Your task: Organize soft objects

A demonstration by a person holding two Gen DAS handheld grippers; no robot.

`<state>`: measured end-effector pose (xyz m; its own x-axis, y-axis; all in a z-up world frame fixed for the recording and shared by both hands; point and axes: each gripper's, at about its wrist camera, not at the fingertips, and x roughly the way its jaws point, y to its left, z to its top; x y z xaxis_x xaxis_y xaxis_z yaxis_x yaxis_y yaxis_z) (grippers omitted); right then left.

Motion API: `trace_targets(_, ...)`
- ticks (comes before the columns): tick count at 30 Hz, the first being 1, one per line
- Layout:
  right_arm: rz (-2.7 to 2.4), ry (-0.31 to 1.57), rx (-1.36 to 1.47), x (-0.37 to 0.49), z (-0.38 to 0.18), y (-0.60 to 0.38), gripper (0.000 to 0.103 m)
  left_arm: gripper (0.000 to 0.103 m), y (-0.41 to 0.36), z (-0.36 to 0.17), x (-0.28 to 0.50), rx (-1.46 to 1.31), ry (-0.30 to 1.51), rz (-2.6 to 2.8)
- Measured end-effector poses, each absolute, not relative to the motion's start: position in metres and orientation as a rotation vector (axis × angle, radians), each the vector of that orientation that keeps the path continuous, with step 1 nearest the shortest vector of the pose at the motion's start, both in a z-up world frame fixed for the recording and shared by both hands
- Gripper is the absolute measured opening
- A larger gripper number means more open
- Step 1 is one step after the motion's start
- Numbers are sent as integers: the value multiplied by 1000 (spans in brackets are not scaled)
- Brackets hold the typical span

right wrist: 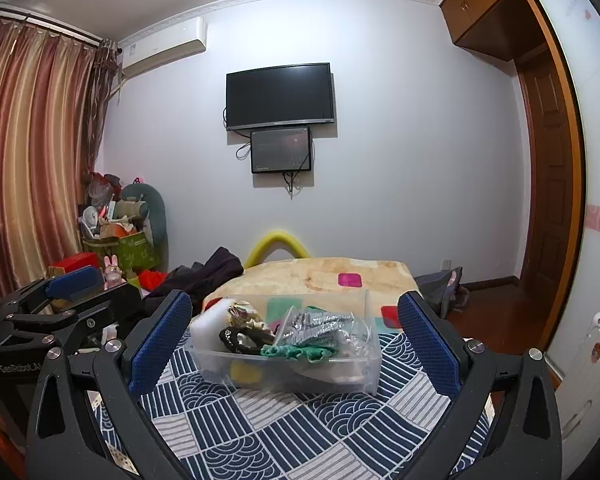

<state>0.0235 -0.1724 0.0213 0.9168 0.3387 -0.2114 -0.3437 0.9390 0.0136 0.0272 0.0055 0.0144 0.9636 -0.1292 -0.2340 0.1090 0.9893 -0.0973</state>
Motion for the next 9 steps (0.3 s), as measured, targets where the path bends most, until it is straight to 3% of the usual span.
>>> trace_targets(9,342,224,-15,25,19,-172,103,103,10,14,29,-102,253,-133)
